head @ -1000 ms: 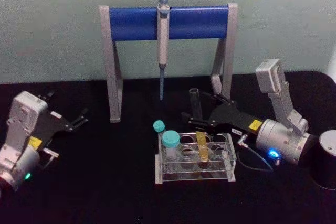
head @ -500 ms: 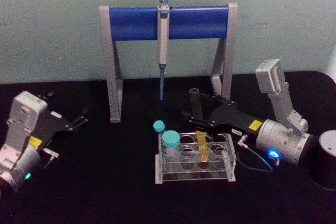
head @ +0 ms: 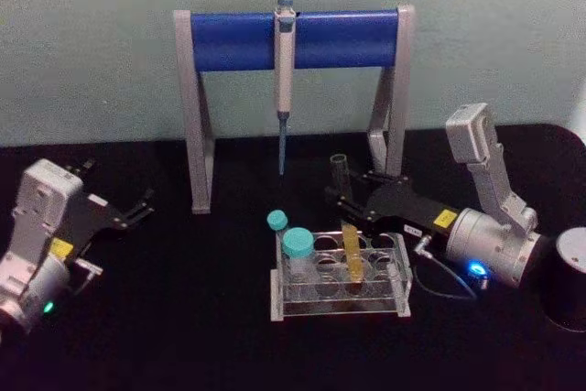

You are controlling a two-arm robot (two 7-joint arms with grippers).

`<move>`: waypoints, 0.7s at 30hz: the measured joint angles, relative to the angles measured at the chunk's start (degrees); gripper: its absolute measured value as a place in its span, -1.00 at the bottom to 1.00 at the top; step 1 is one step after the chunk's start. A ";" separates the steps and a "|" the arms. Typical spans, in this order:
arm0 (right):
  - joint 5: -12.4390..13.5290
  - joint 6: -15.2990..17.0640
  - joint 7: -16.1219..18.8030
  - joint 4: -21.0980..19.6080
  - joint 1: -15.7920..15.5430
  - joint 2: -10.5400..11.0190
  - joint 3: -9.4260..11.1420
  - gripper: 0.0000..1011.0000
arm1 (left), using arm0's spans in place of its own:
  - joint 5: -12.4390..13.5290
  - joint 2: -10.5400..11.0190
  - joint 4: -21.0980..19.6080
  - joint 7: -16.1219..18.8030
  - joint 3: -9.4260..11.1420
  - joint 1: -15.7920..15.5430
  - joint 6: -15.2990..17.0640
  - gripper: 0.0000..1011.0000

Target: Pick up the test tube from the test tube rack, shake it, then place it back into the test tube rack.

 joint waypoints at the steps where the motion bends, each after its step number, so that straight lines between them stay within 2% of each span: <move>1: 0.00 0.00 0.00 0.00 0.00 0.00 0.00 -0.13 | 0.00 0.00 0.00 0.00 0.00 0.00 0.00 0.98; 2: 0.00 0.00 0.00 0.00 0.00 0.00 0.00 -0.17 | 0.00 0.00 0.00 0.00 0.00 0.00 0.00 0.98; 3: 0.00 0.00 0.00 0.00 0.00 0.00 0.00 -0.30 | 0.00 0.00 0.00 0.00 0.00 0.00 0.00 0.98; 8: 0.01 -0.01 0.01 0.00 0.00 0.00 0.00 -0.54 | 0.00 0.00 0.00 0.00 0.00 0.00 0.00 0.98; 21: 0.01 -0.01 0.00 0.00 0.00 0.00 0.00 -0.55 | 0.00 0.00 0.00 0.00 0.00 0.00 0.00 0.98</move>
